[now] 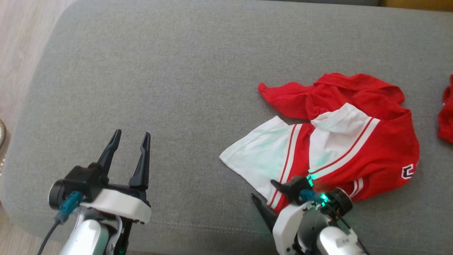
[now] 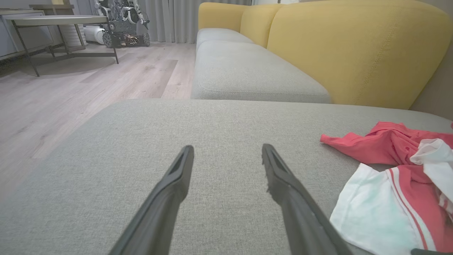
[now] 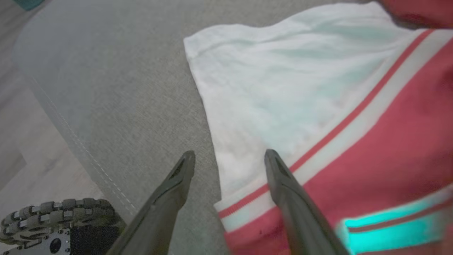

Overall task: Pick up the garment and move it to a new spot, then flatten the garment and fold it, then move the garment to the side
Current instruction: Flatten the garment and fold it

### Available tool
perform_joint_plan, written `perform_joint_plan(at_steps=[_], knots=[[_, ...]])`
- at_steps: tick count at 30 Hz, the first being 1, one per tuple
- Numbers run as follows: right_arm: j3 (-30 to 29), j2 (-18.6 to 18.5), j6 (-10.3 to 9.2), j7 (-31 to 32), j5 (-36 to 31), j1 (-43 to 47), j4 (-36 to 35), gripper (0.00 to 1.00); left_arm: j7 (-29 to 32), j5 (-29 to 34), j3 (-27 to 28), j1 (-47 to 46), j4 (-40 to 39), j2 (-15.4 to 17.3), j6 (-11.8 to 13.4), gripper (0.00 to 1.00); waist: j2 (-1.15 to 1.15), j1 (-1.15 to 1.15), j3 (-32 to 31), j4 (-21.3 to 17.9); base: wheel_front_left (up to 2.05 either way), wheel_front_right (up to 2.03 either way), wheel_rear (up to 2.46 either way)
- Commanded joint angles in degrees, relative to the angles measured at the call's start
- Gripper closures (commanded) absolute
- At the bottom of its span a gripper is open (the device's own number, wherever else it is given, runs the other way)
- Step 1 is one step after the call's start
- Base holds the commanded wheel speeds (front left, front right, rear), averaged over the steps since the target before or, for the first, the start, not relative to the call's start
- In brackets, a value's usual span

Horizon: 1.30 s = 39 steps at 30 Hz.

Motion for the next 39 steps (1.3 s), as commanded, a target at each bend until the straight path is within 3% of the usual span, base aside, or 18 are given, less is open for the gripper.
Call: perform_joint_plan(at_steps=[1, 3, 5, 6, 14, 25, 30, 31, 32, 33, 39], knots=[[1.2, 0.0, -0.04, -0.1, -0.4, -1.8, -1.0, 0.0, -0.6, -0.1, 2.3, -2.9, -1.5, 0.7, -0.1, 0.0, 0.0, 0.0, 0.3, 0.2, 0.0, 0.0, 0.0], [1.0, 0.0, -0.04, -0.1, 0.1, -2.5, 0.7, 0.0, -0.6, -0.1, 2.5, -3.2, -1.1, 0.4, -0.3, 0.0, 0.0, 0.0, 0.5, 0.3, 0.0, 0.0, 0.0], [0.4, 0.0, -0.04, -0.4, 0.3, -3.1, 1.8, 0.98, -0.7, 0.0, 2.8, -3.3, -0.9, 0.2, -0.5, 0.0, 0.0, 0.0, 0.7, 0.2, 0.0, 0.0, 0.0], [-0.1, 0.0, -0.04, -0.5, 0.3, -3.2, 2.3, 1.0, -0.7, 0.0, 2.9, -3.3, -0.9, 0.1, -0.5, 0.0, 0.0, 0.0, 0.8, 0.1, 0.0, 0.0, 0.0], [-6.6, 0.0, -0.04, -4.7, 2.7, -2.9, 0.0, 1.0, -0.7, 0.8, 4.4, -3.2, -1.4, -0.3, -1.0, 0.0, 0.0, 0.0, 1.2, -1.4, 0.0, 0.0, 0.0], [-27.2, 0.0, -0.04, -7.6, 4.0, 2.6, -6.8, 1.0, -0.7, 1.9, 5.9, -2.5, -1.7, -0.8, -1.9, 0.0, 0.0, 0.0, 1.2, -3.7, 0.0, 0.0, 0.0], [-31.1, 0.0, -0.04, -8.0, 4.9, 2.7, -4.7, 1.0, -0.7, 2.3, 6.2, -2.4, -1.6, -0.9, -2.2, 0.0, 0.0, 0.0, 1.0, -4.4, 0.0, 0.0, 0.0], [-31.1, 0.0, -0.04, -8.1, 5.1, 2.5, -4.3, 0.8, -0.7, 2.3, 6.2, -2.3, -1.6, -0.9, -2.3, 0.0, 0.0, 0.0, 0.9, -4.5, 0.0, 0.0, 0.0], [-30.8, 0.0, -0.04, -8.6, 5.8, 2.3, -4.2, 0.13, -0.7, 2.4, 6.3, -2.3, -1.5, -0.9, -2.3, 0.0, 0.0, 0.0, 0.8, -4.5, 0.0, 0.0, 0.0], [-30.4, 0.0, -0.04, -9.1, 6.4, 2.2, -4.2, 0.0, -0.7, 2.4, 6.3, -2.3, -1.5, -0.9, -2.4, 0.0, 0.0, 0.0, 0.6, -4.6, 0.0, 0.0, 0.0], [-28.5, 0.0, -0.04, -12.8, 8.3, 2.0, -7.7, 0.0, -0.7, 2.6, 6.3, -1.3, -1.0, -0.7, -2.4, 0.0, 0.0, 0.0, -1.2, -5.1, 0.0, 0.0, 0.0]])
